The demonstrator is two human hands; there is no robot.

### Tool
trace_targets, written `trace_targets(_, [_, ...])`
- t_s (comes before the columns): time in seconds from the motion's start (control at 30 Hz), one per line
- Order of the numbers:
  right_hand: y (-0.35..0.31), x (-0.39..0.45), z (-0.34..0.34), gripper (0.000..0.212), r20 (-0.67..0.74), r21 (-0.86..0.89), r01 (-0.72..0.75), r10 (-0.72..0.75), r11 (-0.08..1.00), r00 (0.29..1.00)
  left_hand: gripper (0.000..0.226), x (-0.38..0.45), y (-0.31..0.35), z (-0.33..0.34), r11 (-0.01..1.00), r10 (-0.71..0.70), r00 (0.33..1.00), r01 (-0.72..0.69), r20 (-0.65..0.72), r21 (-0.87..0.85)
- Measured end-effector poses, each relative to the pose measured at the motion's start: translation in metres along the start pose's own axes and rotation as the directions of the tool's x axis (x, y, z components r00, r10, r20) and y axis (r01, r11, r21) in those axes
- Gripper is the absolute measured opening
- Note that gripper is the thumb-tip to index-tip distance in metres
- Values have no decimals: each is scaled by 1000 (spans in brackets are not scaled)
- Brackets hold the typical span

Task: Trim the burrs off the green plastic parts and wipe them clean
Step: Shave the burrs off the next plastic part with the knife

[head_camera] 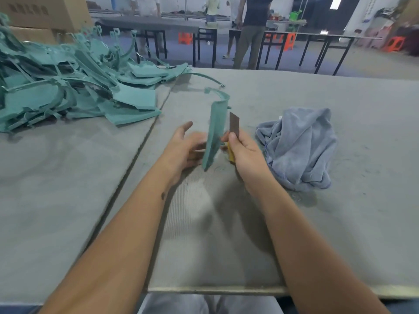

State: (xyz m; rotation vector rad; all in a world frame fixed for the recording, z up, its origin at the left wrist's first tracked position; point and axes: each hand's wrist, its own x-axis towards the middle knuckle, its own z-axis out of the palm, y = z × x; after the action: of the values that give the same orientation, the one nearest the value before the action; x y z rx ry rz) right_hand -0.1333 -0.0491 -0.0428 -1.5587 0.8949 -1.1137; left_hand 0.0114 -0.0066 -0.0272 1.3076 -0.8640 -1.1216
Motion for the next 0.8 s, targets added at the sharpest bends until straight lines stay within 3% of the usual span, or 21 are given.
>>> trace_targets(0.03, [-1, -1, -6, 29, -7, -33, 16, -16, 999, 1000, 37, -1, 3, -2, 998, -39, 999, 41, 30, -43])
trace_targets(0.17, [-6, -4, -10, 24, 17, -50, 104, -103, 993, 995, 92, -1, 6, -11, 992, -82, 976, 99, 200, -76])
trace_targets(0.23, [-5, -5, -5, 22, 61, -170, 157, -148, 973, 987, 102, -3, 4, -11, 988, -73, 959, 107, 274, -110])
trace_targets(0.33, [3, -3, -6, 20, 142, -448, 267, -227, 853, 963, 77, -6, 3, -10, 944, -31, 946, 134, 323, -303])
trace_targets(0.43, [5, -2, -11, 23, 78, -491, 244, -237, 836, 968, 32, 3, 9, -11, 927, -40, 961, 138, 274, -349])
trace_targets(0.53, [3, -2, -17, 26, -80, -557, 193, -284, 808, 956, 27, 11, 7, 1, 964, -85, 994, 99, 69, -248])
trace_targets(0.6, [0, -4, -19, 25, -177, -561, 169, -317, 810, 932, 26, 8, -3, 13, 978, -27, 1000, 25, -9, -206])
trace_targets(0.7, [-2, -6, -19, 28, -245, -443, 132, -262, 887, 934, 21, 10, -16, 24, 974, 116, 982, -142, -151, -174])
trace_targets(0.8, [-4, -10, -10, 36, -242, -120, 100, -127, 988, 962, 17, 12, -14, 23, 943, 173, 965, -220, -198, -248])
